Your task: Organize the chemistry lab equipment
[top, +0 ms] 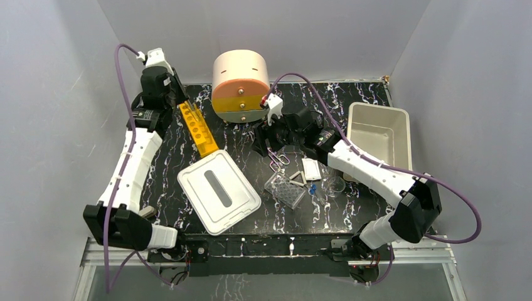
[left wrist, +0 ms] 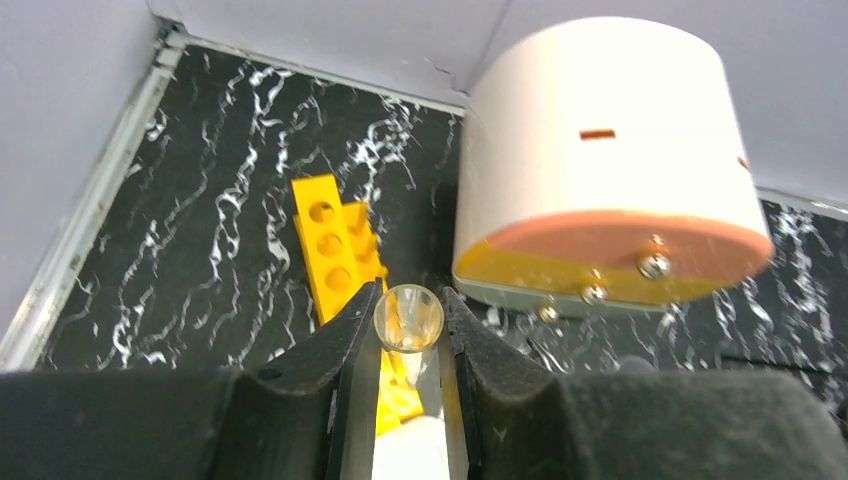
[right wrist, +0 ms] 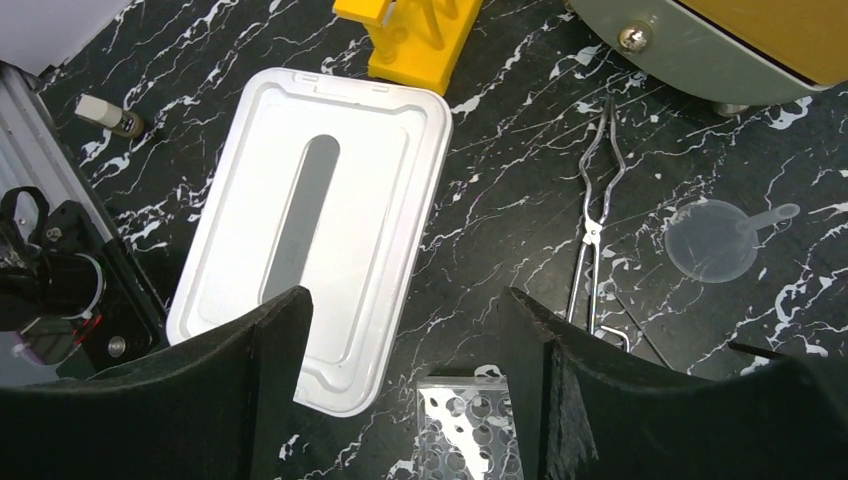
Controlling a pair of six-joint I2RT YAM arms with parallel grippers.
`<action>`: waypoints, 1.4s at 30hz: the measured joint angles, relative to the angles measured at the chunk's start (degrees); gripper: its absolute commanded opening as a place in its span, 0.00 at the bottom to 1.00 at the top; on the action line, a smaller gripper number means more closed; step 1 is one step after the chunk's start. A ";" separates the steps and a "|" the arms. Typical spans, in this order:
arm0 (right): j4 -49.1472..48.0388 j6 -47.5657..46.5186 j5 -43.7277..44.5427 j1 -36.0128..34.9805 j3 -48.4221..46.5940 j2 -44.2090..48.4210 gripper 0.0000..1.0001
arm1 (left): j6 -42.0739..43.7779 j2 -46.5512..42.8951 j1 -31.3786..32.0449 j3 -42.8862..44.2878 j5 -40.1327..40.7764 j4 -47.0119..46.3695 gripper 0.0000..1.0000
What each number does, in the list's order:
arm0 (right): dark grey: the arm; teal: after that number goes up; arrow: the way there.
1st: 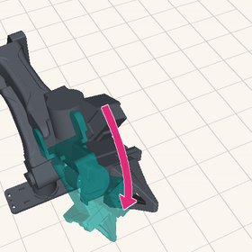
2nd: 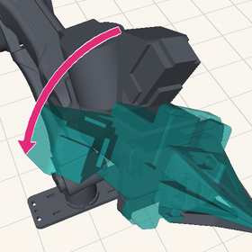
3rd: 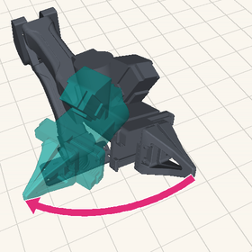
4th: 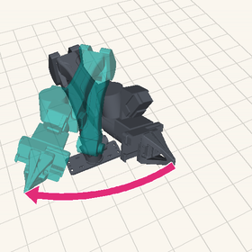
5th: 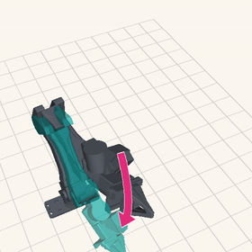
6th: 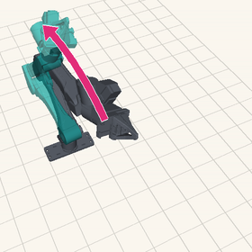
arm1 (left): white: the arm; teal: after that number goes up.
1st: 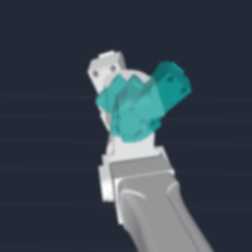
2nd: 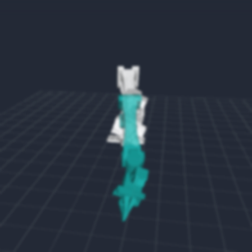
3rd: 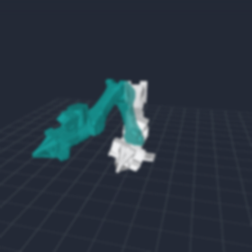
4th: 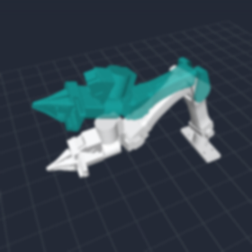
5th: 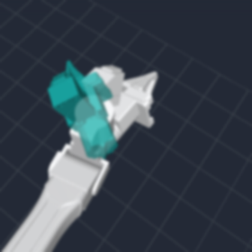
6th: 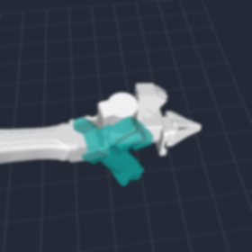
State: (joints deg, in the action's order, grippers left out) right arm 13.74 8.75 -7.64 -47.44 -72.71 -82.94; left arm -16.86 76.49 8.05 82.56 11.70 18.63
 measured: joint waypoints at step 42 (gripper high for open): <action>4.37 0.07 -4.52 4.70 -5.25 -7.19 0.77 | 13.88 27.15 -5.64 6.95 4.98 -23.71 0.02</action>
State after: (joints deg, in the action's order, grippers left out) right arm 18.11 8.82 -12.16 -42.74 -77.95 -90.13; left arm -2.98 103.63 2.42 89.52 16.69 -5.08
